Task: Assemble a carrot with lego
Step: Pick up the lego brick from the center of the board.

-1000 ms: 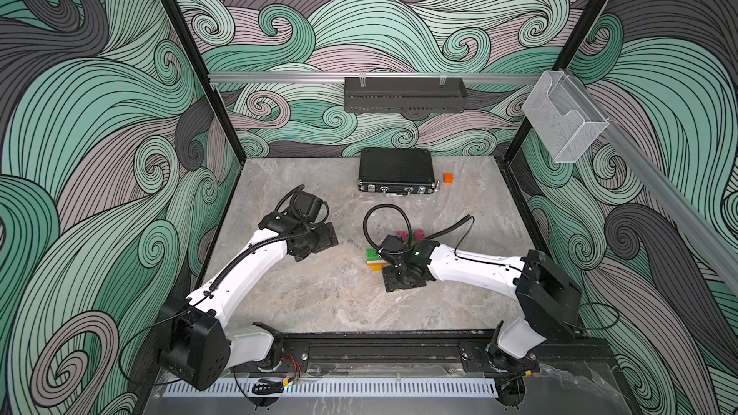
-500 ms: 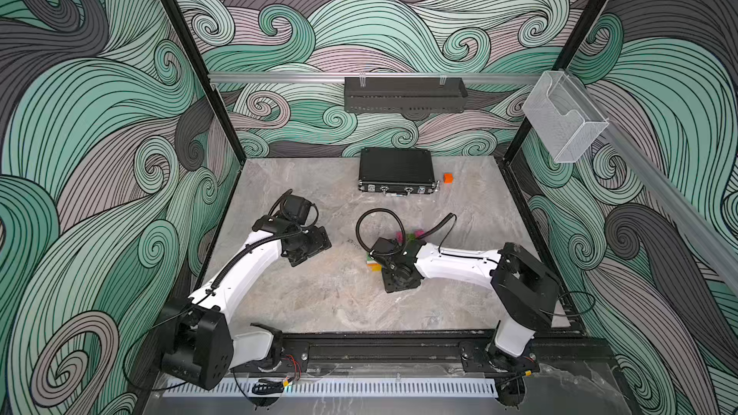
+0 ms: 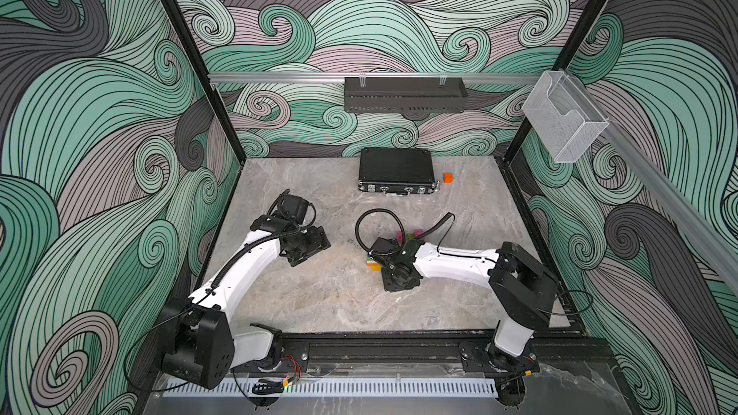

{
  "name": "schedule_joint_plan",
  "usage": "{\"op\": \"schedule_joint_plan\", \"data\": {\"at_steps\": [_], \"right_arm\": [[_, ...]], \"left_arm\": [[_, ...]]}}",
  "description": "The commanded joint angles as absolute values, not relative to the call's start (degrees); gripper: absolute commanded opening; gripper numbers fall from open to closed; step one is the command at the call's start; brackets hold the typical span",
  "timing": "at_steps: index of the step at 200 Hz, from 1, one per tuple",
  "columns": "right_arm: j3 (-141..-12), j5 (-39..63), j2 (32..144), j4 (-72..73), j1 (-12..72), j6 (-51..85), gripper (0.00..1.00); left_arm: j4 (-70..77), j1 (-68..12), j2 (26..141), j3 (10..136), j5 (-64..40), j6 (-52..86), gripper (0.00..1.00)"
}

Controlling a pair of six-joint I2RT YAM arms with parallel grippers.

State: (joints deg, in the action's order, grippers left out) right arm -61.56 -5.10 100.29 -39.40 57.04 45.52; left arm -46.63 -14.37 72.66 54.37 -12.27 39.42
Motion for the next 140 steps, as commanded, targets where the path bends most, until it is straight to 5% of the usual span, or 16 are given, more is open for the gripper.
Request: {"op": "schedule_joint_plan", "data": {"at_steps": [1, 50, 140], "right_arm": [[-64.2, -4.4, 94.8, -46.4, 56.7, 47.2, 0.08], [-76.4, -4.4, 90.6, -57.5, 55.1, 46.7, 0.03], [-97.1, -3.3, 106.1, -62.1, 52.0, 44.9, 0.02]], "left_arm": [[-46.9, -13.9, 72.6, 53.8, -12.8, 38.5, 0.8], [-44.6, -13.8, 73.8, 52.9, -14.0, 38.5, 0.8], [-43.7, -13.9, 75.3, 51.9, -14.1, 37.2, 0.79]]}}
